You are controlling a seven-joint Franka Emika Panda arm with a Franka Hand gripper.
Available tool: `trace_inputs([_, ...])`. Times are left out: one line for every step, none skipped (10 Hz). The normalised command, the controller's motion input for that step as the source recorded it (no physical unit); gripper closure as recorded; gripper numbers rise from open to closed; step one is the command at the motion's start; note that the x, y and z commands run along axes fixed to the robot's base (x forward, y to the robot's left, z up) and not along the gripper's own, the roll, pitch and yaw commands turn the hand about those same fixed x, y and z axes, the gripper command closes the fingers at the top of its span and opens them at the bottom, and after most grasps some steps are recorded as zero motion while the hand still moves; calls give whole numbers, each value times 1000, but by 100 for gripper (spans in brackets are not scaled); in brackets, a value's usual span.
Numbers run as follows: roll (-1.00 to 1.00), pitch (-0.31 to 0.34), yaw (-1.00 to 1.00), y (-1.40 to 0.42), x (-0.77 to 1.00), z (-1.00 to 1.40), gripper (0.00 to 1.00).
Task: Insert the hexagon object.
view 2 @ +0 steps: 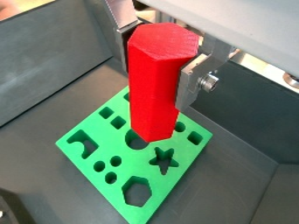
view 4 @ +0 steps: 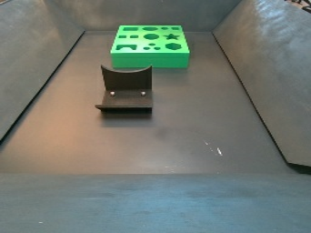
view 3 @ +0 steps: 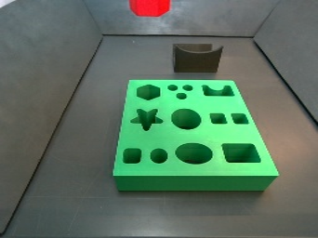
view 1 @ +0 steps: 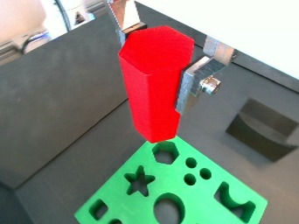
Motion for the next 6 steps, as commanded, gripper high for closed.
trace_inputs([0,11,-609,0,0,0,100])
trace_inputs([0,-27,0,0,-20,0,100])
trace_inputs([0,0,-29,-11,-77,0,100])
trace_inputs([-66,0,-723,134,0,-326,100])
trace_inputs([0,0,-1000,0,0,-380,100])
trace_inputs([0,0,-1000,0,0,-363,100])
